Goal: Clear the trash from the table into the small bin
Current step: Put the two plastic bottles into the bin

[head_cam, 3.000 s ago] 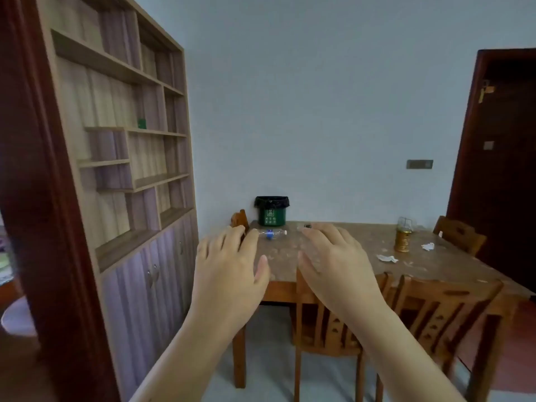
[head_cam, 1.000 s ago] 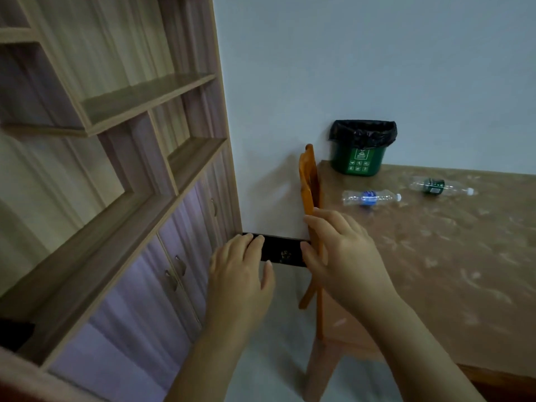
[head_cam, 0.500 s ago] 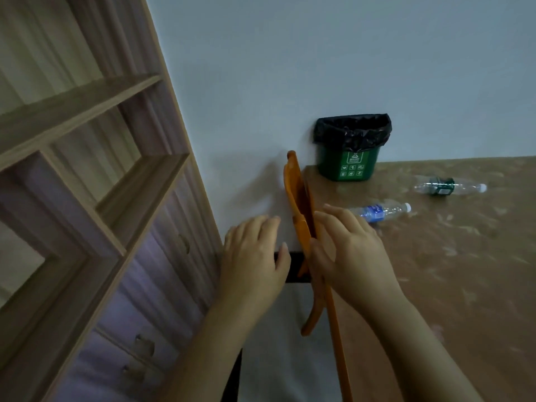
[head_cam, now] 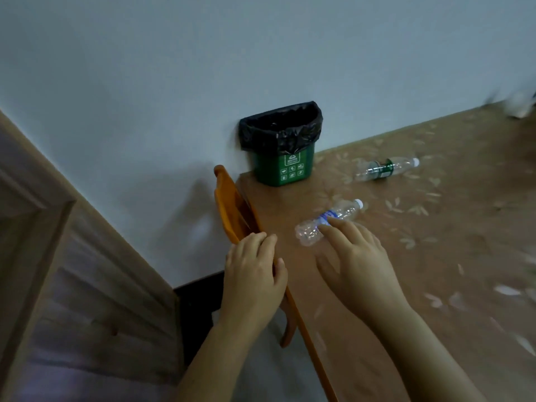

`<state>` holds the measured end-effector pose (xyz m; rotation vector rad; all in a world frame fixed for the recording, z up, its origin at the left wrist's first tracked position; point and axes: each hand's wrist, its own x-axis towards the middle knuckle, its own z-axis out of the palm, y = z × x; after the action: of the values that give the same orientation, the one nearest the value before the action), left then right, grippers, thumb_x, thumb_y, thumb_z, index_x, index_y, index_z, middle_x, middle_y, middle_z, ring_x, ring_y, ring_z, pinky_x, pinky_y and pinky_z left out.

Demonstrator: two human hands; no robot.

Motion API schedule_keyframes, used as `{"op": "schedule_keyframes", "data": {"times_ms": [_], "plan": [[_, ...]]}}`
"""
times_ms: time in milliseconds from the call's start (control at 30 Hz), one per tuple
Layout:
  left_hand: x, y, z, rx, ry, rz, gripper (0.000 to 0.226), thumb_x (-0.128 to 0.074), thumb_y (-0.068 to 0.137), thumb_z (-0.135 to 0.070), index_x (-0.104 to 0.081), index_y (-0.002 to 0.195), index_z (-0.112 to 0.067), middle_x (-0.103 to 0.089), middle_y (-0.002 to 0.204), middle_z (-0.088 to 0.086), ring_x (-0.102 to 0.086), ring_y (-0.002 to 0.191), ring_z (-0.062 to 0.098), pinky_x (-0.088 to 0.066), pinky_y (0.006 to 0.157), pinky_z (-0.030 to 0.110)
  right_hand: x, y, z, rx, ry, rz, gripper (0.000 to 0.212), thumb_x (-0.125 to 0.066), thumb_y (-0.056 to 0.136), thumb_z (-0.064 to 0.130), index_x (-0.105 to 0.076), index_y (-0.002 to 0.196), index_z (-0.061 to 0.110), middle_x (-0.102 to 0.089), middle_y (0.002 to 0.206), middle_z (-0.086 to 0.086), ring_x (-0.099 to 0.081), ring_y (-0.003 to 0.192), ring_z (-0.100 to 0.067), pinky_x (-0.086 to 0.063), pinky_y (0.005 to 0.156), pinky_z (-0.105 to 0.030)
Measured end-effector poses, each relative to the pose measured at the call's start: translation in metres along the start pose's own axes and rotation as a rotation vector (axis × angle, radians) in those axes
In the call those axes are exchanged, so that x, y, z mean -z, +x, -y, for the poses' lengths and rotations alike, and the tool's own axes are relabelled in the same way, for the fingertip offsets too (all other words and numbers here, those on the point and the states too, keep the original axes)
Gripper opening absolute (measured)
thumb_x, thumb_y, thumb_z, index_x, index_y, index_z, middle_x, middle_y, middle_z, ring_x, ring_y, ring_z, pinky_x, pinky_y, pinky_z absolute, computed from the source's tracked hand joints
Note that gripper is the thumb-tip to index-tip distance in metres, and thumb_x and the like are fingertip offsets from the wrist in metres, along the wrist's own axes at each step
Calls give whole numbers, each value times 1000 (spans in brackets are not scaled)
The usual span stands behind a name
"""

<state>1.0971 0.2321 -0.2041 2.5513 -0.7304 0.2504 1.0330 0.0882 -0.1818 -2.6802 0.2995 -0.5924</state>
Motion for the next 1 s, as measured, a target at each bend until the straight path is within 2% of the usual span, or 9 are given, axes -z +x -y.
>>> {"op": "schedule_keyframes", "data": {"times_ms": [267, 500, 700, 867, 1000], "plan": [[-50, 88, 29, -224, -83, 183, 42, -50, 89, -26, -43, 129, -16, -48, 134, 5, -36, 127, 18, -25, 108, 40, -28, 40, -23, -253, -170, -56, 39, -74, 68, 9, -62, 105, 6, -65, 110, -16, -59, 102, -38, -47, 82, -49], [-92, 155, 59, -397, -145, 329, 42, -51, 87, -26, -44, 127, -15, -50, 130, 5, -39, 123, 20, -26, 106, 43, -70, 80, -21, -451, -210, -89, 34, -72, 71, 8, -62, 104, 6, -66, 108, -16, -60, 101, -37, -48, 83, -51], [-132, 178, 58, -404, -234, 428, 36, -54, 84, -27, -50, 117, -11, -56, 117, 7, -48, 108, 21, -35, 93, 38, -93, 88, -38, -610, -240, -37, 38, -69, 73, 10, -60, 110, 10, -62, 117, -12, -55, 109, -35, -43, 86, -47], [-175, 201, 54, -347, -180, 576, 53, -53, 83, -38, -39, 128, -13, -49, 125, 8, -44, 111, 23, -34, 93, 35, -110, 103, -65, -680, -209, 29, 36, -57, 84, 20, -53, 119, 14, -54, 128, -7, -45, 121, -28, -34, 100, -45], [-204, 203, 50, -290, -120, 681, 59, -57, 78, -48, -38, 123, -14, -52, 117, 9, -49, 102, 25, -39, 87, 36, -121, 114, -87, -703, -179, 91, 37, -54, 84, 23, -51, 121, 16, -52, 131, -5, -42, 123, -26, -32, 102, -47]]}}
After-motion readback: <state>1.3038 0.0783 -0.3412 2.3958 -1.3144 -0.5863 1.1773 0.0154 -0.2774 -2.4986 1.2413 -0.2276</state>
